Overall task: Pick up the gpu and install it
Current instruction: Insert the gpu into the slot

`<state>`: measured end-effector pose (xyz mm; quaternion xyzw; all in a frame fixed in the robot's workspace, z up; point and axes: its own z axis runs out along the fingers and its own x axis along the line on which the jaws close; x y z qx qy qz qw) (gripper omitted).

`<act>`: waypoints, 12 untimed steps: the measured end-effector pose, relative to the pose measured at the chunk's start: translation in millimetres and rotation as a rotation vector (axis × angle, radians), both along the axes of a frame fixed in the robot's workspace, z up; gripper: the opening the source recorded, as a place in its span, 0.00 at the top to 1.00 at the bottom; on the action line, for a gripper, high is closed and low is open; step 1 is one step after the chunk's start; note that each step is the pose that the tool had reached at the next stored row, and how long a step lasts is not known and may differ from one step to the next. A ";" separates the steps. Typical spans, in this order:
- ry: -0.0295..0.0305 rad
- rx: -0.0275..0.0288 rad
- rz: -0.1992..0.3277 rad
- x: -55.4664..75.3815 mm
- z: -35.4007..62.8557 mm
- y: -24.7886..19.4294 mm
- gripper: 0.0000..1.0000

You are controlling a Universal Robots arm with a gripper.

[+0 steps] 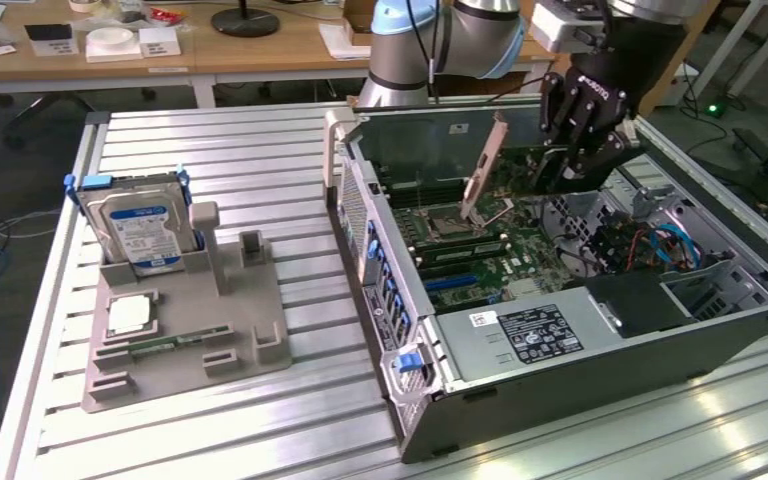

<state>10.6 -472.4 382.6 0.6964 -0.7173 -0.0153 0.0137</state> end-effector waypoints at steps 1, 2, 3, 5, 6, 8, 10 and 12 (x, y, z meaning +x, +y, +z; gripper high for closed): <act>-0.0013 0.0000 0.000 0.0 -1.4 0.5 0.72; -0.0021 0.0000 0.000 0.0 -2.8 1.1 0.72; -0.0031 0.0000 -0.001 0.0 -4.3 1.9 0.72; -0.0069 -0.0001 -0.001 0.0 -6.5 3.9 0.72; -0.0094 -0.0002 -0.001 0.0 -7.4 5.0 0.72; -0.0131 0.0000 -0.001 0.0 -9.6 7.3 0.72; -0.0148 0.0000 -0.001 0.0 -12.7 9.9 0.72; -0.0152 0.0000 -0.001 0.1 -16.2 11.1 0.72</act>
